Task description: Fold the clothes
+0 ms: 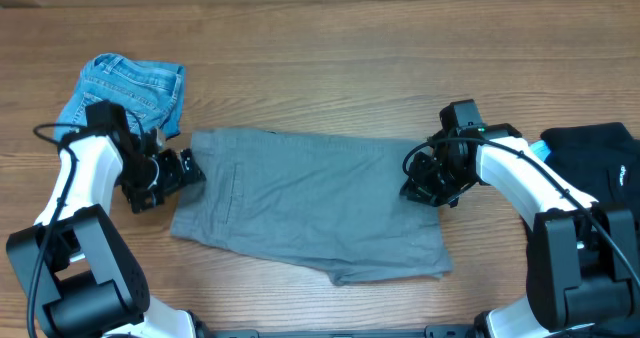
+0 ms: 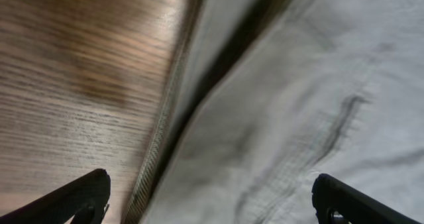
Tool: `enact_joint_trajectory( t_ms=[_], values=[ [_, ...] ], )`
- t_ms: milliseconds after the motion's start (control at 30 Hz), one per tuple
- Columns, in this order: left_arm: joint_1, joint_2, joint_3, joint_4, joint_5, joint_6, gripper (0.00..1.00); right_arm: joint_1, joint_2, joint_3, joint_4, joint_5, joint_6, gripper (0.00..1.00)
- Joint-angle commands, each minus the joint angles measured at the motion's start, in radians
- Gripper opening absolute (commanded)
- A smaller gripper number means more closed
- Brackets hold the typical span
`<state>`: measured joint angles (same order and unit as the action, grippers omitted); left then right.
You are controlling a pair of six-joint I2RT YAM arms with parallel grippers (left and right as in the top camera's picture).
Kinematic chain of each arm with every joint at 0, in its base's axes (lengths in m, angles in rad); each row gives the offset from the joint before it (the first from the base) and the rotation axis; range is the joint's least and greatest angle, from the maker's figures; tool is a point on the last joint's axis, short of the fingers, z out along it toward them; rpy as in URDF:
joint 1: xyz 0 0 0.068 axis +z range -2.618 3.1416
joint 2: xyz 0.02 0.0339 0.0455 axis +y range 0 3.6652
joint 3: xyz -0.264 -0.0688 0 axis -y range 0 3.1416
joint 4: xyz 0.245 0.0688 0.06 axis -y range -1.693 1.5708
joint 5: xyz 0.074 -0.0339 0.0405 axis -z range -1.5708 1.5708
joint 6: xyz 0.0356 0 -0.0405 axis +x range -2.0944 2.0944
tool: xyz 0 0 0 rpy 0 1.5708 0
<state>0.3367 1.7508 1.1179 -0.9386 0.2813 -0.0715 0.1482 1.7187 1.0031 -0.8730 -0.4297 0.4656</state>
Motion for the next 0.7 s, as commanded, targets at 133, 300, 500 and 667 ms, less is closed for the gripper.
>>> enact_joint_trajectory(
  t_ms=[133,300,500,667],
  values=[
    [0.13,0.093,-0.076,0.139,0.182,0.142,1.0,-0.005,-0.001,-0.014,0.016,0.037,0.037,0.22],
    [0.106,0.226,-0.076,0.134,0.248,0.248,0.97,-0.005,-0.001,-0.014,0.031,0.037,0.037,0.22],
    [0.084,0.391,-0.076,0.146,0.274,0.355,0.64,-0.005,-0.001,-0.014,0.031,0.037,0.037,0.22],
    [0.079,0.442,-0.076,0.158,0.275,0.369,0.62,-0.005,-0.001,-0.014,0.035,0.037,0.037,0.22]
  ],
)
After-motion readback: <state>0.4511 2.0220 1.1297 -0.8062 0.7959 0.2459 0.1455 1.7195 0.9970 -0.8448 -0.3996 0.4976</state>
